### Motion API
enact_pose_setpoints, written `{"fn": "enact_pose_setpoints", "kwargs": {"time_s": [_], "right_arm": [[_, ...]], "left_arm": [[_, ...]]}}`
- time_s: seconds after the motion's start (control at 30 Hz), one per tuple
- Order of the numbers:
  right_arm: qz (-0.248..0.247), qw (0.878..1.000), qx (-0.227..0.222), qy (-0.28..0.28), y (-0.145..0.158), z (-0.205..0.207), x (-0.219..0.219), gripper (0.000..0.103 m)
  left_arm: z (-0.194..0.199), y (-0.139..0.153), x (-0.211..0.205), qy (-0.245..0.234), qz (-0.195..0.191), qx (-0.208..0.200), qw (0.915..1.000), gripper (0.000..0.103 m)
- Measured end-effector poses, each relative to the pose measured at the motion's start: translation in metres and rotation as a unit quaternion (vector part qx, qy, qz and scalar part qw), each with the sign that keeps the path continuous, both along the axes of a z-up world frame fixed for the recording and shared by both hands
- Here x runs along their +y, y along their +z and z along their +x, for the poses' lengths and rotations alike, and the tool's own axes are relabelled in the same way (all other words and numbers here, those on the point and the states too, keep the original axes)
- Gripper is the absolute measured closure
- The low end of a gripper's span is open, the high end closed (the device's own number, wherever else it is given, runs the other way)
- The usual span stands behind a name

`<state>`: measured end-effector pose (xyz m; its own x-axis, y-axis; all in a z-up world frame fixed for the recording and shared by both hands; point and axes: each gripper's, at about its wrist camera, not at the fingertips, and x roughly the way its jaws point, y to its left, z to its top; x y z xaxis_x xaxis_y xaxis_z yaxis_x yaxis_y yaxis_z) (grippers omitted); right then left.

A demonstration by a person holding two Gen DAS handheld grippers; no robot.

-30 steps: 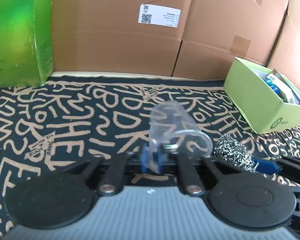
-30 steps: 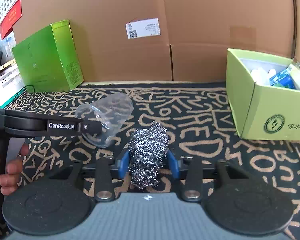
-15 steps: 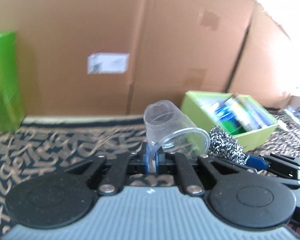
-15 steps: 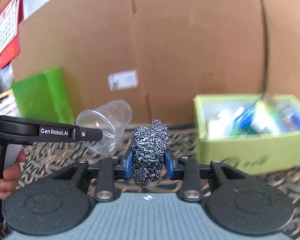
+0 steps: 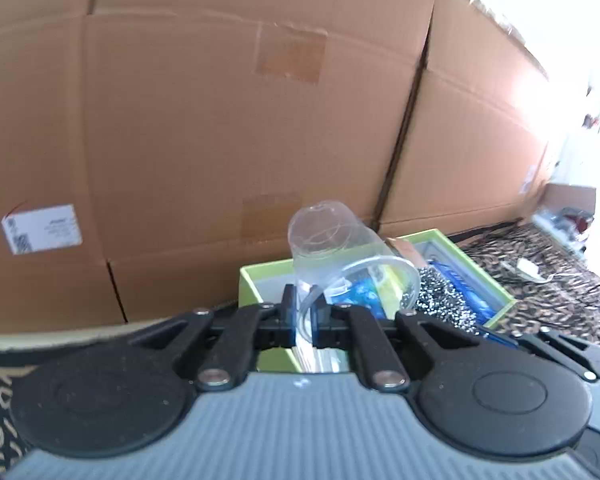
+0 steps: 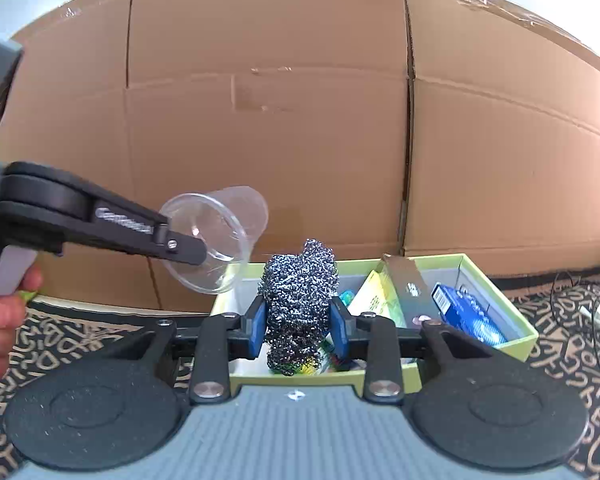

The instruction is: Organize objects

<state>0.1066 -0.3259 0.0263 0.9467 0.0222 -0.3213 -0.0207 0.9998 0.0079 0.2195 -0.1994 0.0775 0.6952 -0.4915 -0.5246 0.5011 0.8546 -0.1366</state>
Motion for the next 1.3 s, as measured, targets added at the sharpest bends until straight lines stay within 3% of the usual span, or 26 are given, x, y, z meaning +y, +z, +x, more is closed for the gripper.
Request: {"fn": "enact_pose_setpoints", "kwargs": {"time_s": [0.3,0.43,0.5,0.53,0.57,0.63,0.73,1.03,1.3], "right_arm": [[-0.038,0.999,0.029,0.008,-0.024,0.045,0.003,0.066],[-0.062,0.997,0.033,0.011,-0.035,0.050,0.008,0.061],[-0.074,0.997,0.026,0.017,-0.038,0.046,0.010,0.052],[-0.078,0.997,0.020,0.022,-0.038,0.044,0.011,0.045],[-0.081,0.996,0.014,0.025,-0.038,0.039,0.012,0.041],[-0.087,0.996,0.004,0.023,-0.039,0.031,0.014,0.036],[-0.092,0.996,-0.010,0.008,-0.041,0.018,0.014,0.024],[-0.052,0.999,-0.002,-0.003,-0.038,-0.010,0.007,0.012],[-0.036,0.999,-0.002,-0.017,-0.018,-0.056,-0.003,0.006]], "left_arm": [[0.030,-0.013,-0.021,0.004,0.029,0.005,0.9996,0.097],[0.040,-0.023,-0.025,0.004,0.037,0.011,0.9992,0.094],[0.039,-0.027,-0.023,-0.008,0.028,0.001,0.9996,0.068],[0.037,-0.028,-0.022,-0.008,0.025,-0.004,0.9997,0.035],[0.033,-0.029,-0.021,-0.001,0.021,-0.013,0.9997,0.016],[0.025,-0.029,-0.018,0.007,0.014,-0.034,0.9993,0.011],[0.017,-0.027,-0.009,-0.002,0.005,-0.032,0.9995,0.000],[-0.015,-0.020,0.020,0.034,-0.012,-0.010,0.9993,0.000],[-0.072,-0.008,0.040,0.067,0.001,-0.048,0.9966,0.000]]}}
